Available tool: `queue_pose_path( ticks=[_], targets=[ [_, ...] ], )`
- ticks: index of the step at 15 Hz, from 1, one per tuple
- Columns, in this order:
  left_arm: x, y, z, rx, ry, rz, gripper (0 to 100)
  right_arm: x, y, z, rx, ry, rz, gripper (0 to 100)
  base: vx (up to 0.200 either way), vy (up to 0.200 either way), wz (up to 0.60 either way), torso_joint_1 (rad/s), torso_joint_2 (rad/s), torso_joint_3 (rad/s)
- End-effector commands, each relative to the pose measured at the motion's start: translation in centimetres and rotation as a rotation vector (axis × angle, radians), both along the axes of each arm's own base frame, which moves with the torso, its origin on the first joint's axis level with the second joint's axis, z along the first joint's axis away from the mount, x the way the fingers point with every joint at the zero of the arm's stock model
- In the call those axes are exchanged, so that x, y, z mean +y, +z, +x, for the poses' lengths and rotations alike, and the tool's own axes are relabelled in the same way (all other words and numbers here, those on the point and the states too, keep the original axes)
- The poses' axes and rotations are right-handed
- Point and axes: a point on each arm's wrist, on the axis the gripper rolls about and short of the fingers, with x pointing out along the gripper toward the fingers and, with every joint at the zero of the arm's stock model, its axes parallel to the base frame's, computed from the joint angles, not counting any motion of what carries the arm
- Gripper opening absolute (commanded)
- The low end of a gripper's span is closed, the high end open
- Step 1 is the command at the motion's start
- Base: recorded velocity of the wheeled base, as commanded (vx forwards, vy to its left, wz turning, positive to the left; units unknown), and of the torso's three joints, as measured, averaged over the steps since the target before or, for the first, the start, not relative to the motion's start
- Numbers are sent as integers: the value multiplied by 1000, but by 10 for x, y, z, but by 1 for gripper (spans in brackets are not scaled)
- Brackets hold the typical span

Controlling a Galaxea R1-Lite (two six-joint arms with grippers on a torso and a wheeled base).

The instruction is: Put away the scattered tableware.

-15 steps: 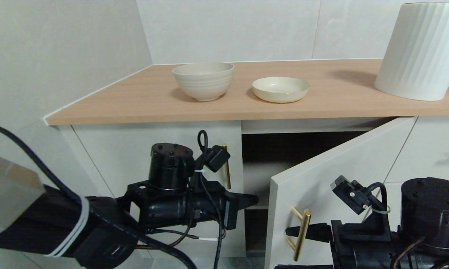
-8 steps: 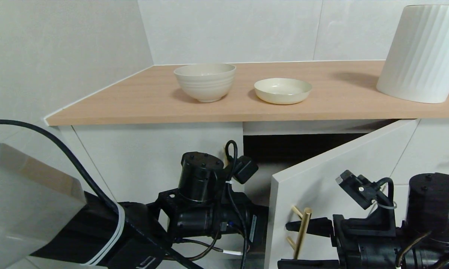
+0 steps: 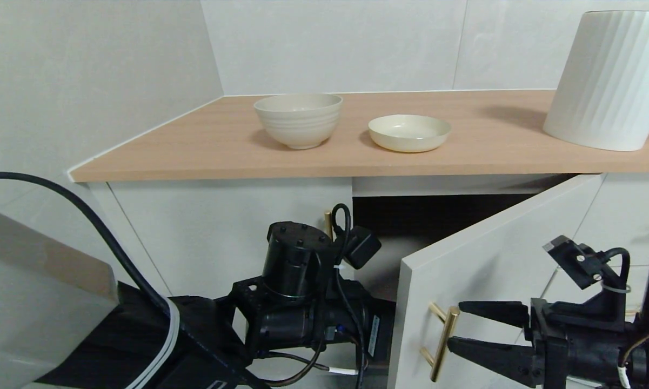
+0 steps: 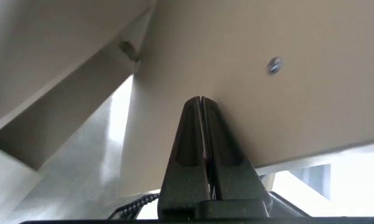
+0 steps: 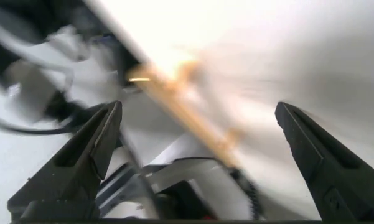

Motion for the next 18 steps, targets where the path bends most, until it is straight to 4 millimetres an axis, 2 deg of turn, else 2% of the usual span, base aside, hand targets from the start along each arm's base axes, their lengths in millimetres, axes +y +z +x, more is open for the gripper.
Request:
queue_pose_path(
  ticks=[1,7,10,15,18],
  targets=[
    [1,3,1,-7,7,-6,0,-16,1,-14,-15,-44,3,100,0,0,0,0,0,0],
    [-3,1,-1,-20,37,7,0,-41,-6,-64,-49,-43,22,100,0,0,0,0,0,0],
    [-4,3,-1,-29,43,2,0,-44,-4,-72,-42,-38,19,100,0,0,0,0,0,0],
    [-19,-1,2,-52,66,2,0,-46,-1,-76,-67,-37,32,100,-200,0,0,3,3,2],
    [-24,-4,4,-51,63,4,0,-45,-1,-78,-57,-13,33,100,0,0,0,0,0,0]
  ],
)
